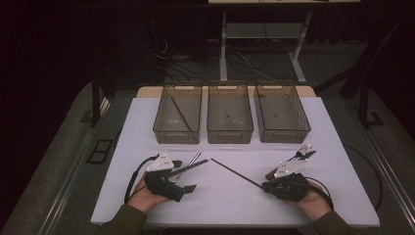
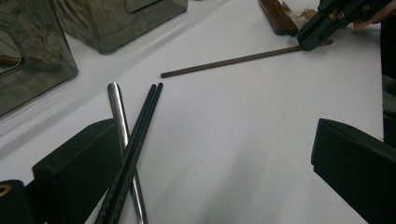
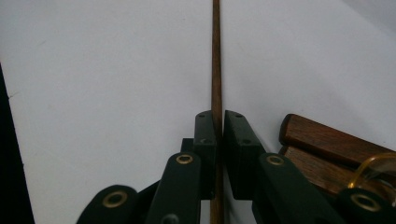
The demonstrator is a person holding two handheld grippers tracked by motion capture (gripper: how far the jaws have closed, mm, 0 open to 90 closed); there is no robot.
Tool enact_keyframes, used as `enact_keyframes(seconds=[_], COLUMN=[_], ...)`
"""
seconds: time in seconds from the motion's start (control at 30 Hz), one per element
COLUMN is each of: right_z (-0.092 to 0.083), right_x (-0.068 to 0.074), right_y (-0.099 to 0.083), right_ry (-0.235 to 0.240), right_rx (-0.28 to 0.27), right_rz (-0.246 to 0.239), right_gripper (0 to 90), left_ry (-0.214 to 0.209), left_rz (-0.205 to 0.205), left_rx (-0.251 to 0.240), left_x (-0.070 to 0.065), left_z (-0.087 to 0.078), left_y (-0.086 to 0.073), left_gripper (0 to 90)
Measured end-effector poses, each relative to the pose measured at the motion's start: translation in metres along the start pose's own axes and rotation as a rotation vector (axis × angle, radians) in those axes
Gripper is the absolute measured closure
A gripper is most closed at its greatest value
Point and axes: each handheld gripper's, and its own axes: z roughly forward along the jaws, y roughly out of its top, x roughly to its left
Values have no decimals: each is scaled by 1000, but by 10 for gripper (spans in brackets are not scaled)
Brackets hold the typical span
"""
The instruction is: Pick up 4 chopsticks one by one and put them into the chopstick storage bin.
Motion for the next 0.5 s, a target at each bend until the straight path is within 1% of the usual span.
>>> enact_keyframes(seconds=[0.2, 0.27, 0.5], right_z=[0, 0, -9], right_x=[1, 0, -3], right_y=[2, 3, 5], right_ry=[-5, 2, 8], right_rx=[10, 12, -36], right_rz=[-5, -5, 25], right_gripper=[843, 843, 843], left_ry=[1, 1, 1], left_rz=[2, 1, 0], left_rx=[1, 0, -2], left_x=[0, 0, 0], left_z=[0, 0, 0], left_y=[0, 0, 0], left_gripper=[7, 7, 7])
